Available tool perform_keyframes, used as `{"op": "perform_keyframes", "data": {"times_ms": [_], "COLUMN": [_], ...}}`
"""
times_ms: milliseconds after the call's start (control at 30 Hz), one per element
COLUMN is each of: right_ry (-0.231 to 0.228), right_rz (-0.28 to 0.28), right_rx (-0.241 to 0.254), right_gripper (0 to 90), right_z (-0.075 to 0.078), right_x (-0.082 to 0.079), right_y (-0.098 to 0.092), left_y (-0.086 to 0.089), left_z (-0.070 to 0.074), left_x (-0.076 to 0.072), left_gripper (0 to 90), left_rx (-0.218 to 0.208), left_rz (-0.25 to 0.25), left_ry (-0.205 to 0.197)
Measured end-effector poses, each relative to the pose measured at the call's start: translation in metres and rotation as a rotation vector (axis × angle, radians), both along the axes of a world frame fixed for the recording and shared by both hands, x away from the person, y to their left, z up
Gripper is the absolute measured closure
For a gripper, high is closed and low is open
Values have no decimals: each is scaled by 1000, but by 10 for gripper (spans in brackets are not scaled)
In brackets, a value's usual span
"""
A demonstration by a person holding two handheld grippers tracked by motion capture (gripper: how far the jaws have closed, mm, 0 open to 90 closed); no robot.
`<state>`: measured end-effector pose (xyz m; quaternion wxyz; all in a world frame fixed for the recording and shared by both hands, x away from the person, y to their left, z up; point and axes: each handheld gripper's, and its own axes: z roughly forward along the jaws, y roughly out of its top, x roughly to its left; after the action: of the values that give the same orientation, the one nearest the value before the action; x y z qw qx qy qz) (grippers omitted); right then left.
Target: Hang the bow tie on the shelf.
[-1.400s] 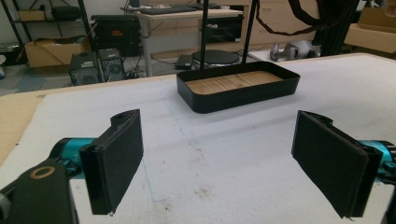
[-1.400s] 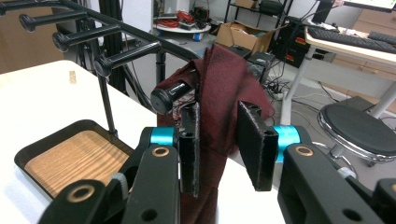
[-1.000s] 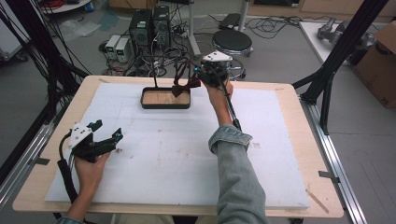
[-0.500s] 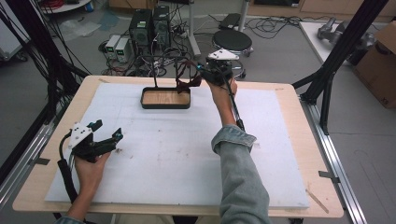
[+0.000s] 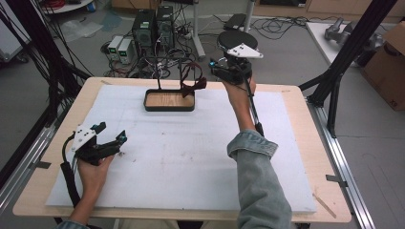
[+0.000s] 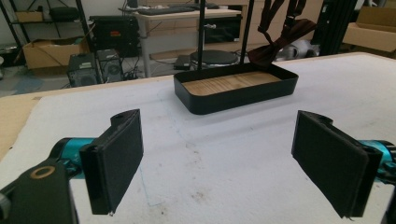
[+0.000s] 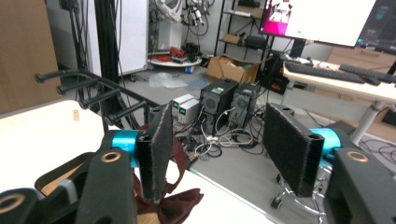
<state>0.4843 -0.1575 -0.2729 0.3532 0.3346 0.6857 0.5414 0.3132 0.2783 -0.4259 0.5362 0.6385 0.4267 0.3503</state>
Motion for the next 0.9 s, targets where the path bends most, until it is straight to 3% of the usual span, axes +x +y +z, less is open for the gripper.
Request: {"op": "perform_keyframes", "data": {"times_ms": [300, 667, 800, 900], "right_ry": [-24, -49, -90, -106], "right_rz": [-29, -48, -64, -72], "right_rx": [29, 45, 2, 0], "right_gripper": [268, 199, 195, 195], "right_z": [24, 54, 62, 64], "right_x": [-25, -69, -90, -107], "right_y": [-34, -71, -83, -92], "left_y": [-3, -3, -3, -3], "left_z": [0, 0, 1, 0], "left_x": [2, 3, 3, 3], "left_gripper": [169, 169, 169, 169], "left_rx": [-3, 3, -1, -3], "left_rz": [-7, -7, -3, 2], "left_ry": [1, 3, 0, 2]}}
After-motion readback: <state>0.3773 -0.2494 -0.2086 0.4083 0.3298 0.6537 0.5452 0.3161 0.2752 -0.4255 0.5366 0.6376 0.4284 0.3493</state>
